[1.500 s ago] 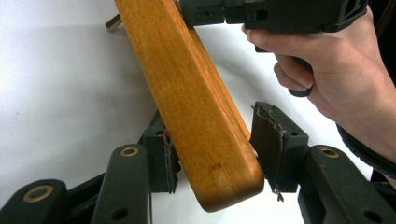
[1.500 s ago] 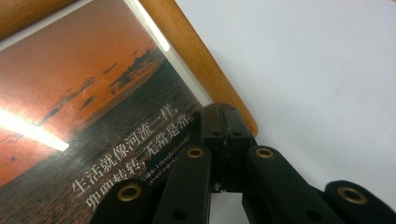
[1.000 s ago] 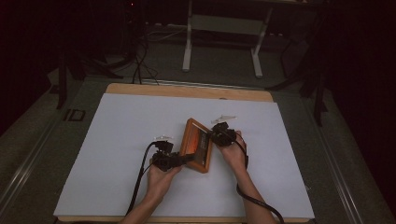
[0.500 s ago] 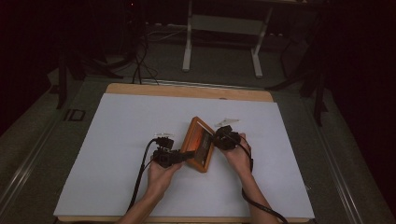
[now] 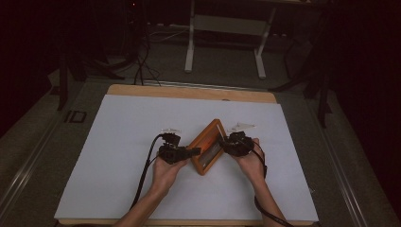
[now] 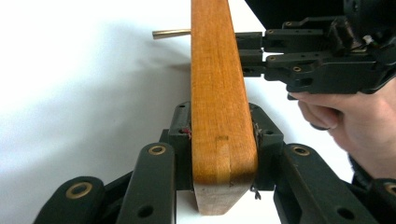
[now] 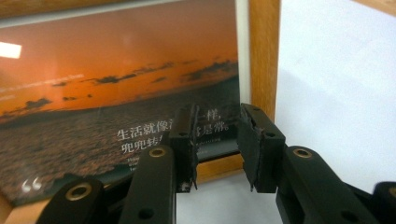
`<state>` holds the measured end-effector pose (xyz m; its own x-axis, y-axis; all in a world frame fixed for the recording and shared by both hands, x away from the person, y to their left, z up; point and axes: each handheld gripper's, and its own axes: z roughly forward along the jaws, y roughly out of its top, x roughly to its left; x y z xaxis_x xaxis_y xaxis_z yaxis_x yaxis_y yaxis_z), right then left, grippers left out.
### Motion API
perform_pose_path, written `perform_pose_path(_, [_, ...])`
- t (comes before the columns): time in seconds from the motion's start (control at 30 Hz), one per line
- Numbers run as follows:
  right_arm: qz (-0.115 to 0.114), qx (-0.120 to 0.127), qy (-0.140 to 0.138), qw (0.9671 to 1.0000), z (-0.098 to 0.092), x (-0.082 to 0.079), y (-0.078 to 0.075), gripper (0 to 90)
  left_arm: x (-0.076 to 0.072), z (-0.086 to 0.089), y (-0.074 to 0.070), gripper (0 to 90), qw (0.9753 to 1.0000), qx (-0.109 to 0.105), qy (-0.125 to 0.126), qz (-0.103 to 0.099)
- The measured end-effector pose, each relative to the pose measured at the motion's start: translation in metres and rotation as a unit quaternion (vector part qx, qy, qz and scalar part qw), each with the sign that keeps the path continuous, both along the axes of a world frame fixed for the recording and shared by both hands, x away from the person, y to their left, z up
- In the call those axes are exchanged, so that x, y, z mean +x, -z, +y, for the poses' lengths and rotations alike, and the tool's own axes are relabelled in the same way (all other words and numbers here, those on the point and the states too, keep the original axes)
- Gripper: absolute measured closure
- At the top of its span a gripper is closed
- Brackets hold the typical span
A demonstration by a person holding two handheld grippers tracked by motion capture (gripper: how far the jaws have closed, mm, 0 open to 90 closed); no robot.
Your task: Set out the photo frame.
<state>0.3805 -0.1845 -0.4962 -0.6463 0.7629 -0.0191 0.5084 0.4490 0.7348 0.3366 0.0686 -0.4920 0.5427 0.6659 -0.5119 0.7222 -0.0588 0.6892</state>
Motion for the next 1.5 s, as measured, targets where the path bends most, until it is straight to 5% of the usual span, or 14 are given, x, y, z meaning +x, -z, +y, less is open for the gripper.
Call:
perform_pose_path(0.3, [-0.011,0.000,-0.008,0.9999,-0.006,-0.009,-0.008,65.3,0.000,0.000,-0.006,68.9,0.9989,0.029,0.023,-0.029])
perform_pose_path(0.6, [-0.012,0.008,-0.027,0.9995,-0.004,-0.014,-0.010,62.3,-0.004,0.001,-0.019,68.9,0.9934,0.068,0.050,-0.077])
perform_pose_path(0.9, [-0.013,0.016,-0.039,0.9990,-0.009,-0.014,-0.014,57.1,-0.002,0.012,-0.033,68.8,0.9896,0.085,0.073,-0.089])
perform_pose_path(1.27, [-0.047,0.031,-0.072,0.9958,-0.009,-0.015,-0.038,52.0,0.009,0.028,-0.052,68.7,0.9844,0.095,0.112,-0.098])
perform_pose_path(1.4, [-0.061,0.042,-0.103,0.9919,-0.003,-0.015,-0.054,48.1,0.011,0.030,-0.060,68.7,0.9808,0.106,0.126,-0.104])
perform_pose_path(1.5, [-0.065,0.041,-0.118,0.9900,0.003,-0.016,-0.060,46.3,0.010,0.027,-0.066,68.7,0.9757,0.121,0.143,-0.113])
